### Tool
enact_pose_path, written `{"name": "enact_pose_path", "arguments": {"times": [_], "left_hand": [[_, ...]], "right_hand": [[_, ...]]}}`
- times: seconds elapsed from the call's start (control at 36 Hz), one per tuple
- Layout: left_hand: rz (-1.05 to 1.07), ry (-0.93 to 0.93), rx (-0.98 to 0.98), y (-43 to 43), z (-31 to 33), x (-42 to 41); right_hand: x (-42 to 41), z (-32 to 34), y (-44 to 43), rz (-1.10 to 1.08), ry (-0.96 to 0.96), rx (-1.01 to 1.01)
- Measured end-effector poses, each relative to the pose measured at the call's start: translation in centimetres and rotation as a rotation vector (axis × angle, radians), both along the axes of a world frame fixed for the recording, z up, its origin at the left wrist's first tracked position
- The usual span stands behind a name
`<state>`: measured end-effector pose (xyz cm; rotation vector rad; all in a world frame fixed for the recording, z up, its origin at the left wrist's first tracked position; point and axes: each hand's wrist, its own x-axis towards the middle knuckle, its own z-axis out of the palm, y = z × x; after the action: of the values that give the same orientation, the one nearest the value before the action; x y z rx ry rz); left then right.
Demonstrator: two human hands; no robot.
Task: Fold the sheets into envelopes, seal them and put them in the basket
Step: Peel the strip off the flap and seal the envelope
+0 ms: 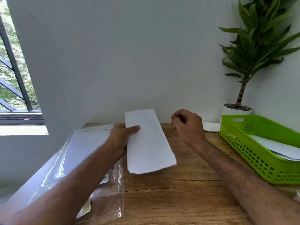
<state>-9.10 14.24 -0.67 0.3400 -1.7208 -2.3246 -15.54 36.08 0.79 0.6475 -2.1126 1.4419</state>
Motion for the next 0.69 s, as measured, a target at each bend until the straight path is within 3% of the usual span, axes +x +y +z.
{"name": "enact_pose_path", "arguments": {"times": [0.08, 0.17, 0.42, 0.5, 0.69], "left_hand": [[-0.036, -0.053, -0.155, 1.8, -2.0, -0.2], [0.056, -0.123, -0.471, 2.7, -3.0, -0.6], [0.265, -0.068, -1.483, 3.8, -2.0, 1.4], [0.273, -0.001, -1.584, 4.9, -0.8, 2.1], [0.128, 0.117, -1.582, 13.5, 1.1, 5.4]], "right_hand": [[-0.2, -0.7, 0.2, -0.048, -0.018, 0.207], [0.2, -0.9, 0.2, -0.085, -0.028, 0.375], [4.4, 0.1, 2.6, -0.05, 0.005, 0.434], [6.2, 0.5, 5.2, -0.106, 0.044, 0.383], [11.2, -0.6, 12.1, -0.2, 0.047, 0.304]]}}
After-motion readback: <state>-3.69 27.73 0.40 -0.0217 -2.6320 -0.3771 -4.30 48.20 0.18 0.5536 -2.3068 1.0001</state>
